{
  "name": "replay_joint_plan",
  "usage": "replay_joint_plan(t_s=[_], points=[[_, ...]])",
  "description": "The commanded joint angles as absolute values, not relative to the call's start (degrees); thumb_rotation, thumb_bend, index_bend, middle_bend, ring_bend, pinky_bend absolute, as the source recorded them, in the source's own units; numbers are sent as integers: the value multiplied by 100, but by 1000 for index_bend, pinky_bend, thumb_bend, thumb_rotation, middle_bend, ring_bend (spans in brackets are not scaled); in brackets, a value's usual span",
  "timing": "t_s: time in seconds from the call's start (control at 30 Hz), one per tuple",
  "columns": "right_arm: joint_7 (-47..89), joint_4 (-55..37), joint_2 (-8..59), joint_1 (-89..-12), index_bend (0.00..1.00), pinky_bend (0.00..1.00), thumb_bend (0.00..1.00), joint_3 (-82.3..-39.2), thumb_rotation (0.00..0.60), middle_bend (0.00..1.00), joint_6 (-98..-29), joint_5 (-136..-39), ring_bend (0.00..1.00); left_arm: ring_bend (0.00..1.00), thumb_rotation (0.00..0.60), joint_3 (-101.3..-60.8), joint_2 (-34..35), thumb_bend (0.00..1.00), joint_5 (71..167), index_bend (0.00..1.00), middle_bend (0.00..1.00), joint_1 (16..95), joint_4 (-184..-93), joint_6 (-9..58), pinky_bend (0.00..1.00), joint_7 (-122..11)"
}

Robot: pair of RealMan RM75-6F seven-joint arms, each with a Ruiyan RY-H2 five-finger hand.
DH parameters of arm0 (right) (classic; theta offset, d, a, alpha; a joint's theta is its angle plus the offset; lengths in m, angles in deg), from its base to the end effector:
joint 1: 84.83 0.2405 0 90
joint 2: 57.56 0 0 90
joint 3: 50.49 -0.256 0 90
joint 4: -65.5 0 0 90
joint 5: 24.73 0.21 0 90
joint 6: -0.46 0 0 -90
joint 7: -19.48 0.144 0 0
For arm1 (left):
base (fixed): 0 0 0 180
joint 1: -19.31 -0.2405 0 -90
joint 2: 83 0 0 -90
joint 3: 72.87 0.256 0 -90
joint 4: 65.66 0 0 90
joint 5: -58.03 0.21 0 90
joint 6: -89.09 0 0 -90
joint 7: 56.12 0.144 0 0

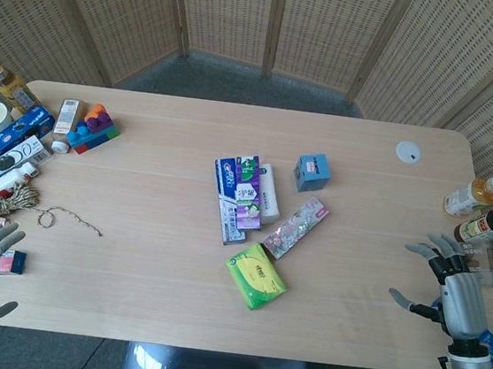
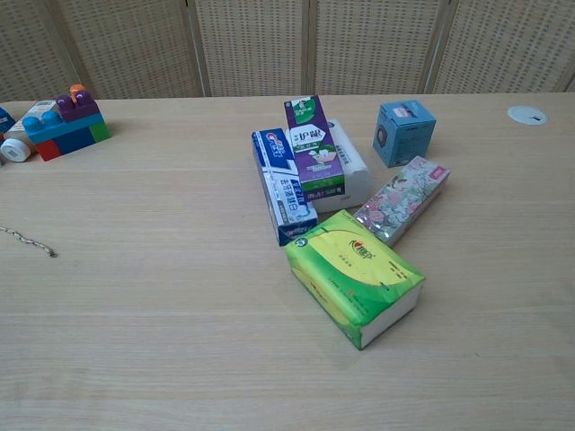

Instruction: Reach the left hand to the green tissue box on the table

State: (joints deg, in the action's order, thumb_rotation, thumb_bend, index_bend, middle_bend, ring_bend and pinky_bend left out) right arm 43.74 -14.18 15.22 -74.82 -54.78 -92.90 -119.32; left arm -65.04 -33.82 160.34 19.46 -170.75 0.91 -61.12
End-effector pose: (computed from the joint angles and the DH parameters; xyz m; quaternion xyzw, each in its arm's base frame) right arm -0.2918 -0.2118 0.1430 0.5556 -0.3850 0.5779 0.4573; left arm -0.2703 0.1129 0.1881 -0.6592 -0.4201 -0.3841 0.4914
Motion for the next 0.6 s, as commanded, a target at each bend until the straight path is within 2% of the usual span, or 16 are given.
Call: replay_joint_plan(t_s=[0.03, 0.3, 0.6], points=[[4379, -1425, 1516, -7482, 269, 75, 0, -5487, 600, 355, -9296, -11926, 151, 0, 600, -6497, -3364, 120, 16038, 102, 0, 1956, -17072, 126, 0, -6075], [4449, -1551, 1430, -7515, 268, 75, 0, -5566, 600, 354, -9387, -11864, 151, 0, 600, -6574, -3183, 120, 16209, 101, 0, 2211, -16898, 403, 0, -5950], [4526, -1634, 1356, -7536, 267, 75, 0, -5635, 600, 355, -9429, -11805, 151, 0, 600, -7137, -2769, 116, 17136, 23, 0, 3639, -16410, 1328, 0, -5919]])
